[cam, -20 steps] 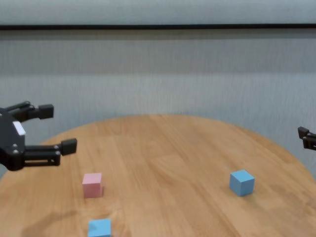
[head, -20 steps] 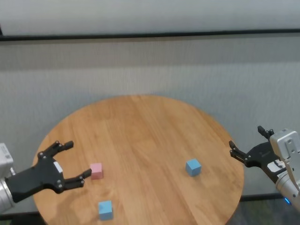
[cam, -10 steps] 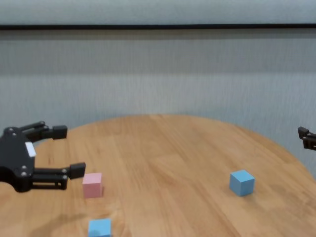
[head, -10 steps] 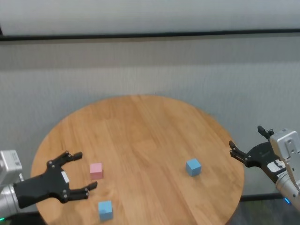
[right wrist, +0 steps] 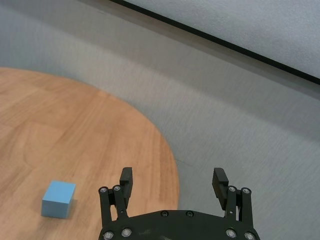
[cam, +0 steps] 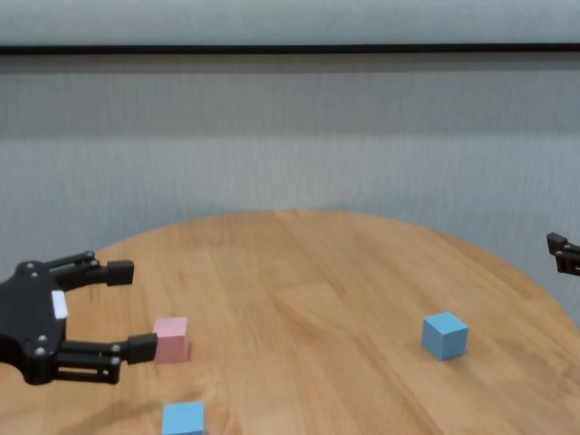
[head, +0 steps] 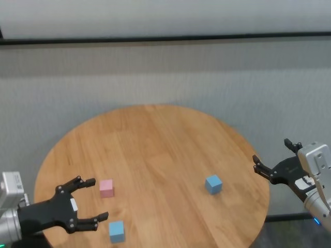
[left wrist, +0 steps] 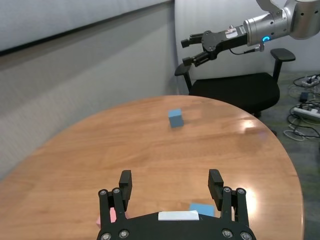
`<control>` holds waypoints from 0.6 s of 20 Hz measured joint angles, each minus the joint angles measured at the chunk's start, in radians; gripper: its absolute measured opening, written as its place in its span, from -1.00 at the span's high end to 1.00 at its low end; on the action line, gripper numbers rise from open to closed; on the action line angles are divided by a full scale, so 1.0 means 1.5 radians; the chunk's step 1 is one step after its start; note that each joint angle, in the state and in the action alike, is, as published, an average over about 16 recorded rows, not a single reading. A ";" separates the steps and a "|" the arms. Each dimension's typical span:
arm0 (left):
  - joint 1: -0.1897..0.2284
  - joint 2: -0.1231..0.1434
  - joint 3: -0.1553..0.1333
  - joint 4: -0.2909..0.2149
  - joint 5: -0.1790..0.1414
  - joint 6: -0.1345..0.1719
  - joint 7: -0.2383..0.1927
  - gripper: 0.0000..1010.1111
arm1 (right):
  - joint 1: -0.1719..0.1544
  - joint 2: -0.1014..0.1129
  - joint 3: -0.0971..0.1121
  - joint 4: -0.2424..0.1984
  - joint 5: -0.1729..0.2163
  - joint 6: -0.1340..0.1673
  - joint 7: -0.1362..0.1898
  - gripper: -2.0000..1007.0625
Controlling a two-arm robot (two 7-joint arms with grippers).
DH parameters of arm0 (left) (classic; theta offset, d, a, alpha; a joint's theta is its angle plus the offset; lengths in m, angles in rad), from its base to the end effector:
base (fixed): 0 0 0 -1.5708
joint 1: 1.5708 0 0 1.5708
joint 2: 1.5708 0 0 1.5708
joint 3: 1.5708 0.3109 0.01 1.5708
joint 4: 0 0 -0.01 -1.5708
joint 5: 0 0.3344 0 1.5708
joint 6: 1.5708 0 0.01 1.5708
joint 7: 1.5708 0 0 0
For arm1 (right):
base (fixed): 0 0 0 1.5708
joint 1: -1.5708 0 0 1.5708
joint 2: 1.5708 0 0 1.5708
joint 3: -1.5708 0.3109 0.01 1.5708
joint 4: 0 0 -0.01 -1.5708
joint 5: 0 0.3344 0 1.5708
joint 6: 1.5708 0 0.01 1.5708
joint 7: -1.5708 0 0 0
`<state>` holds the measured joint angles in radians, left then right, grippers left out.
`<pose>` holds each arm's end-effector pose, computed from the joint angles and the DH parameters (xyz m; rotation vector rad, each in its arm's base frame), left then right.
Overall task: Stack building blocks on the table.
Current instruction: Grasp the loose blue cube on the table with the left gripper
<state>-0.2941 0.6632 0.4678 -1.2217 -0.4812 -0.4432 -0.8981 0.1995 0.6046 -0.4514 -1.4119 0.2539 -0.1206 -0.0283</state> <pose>0.4087 0.1512 -0.3285 0.1648 -0.2607 0.4469 0.3857 -0.0878 -0.3241 -0.3044 -0.2850 -1.2480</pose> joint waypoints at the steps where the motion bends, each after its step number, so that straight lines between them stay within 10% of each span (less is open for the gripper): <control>1: -0.003 -0.002 0.001 0.007 -0.001 -0.001 -0.007 -0.99 | 0.000 0.000 0.000 0.000 0.000 0.000 0.000 -1.00; 12: -0.022 -0.019 0.018 0.034 0.001 0.009 -0.049 -0.99 | 0.000 0.000 0.000 0.000 0.000 0.000 0.000 -0.99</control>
<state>-0.3266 0.6353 0.4944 -1.1708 -0.4799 -0.4299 -0.9716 0.1995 0.6046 -0.4514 -1.4119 0.2539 -0.1206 -0.0283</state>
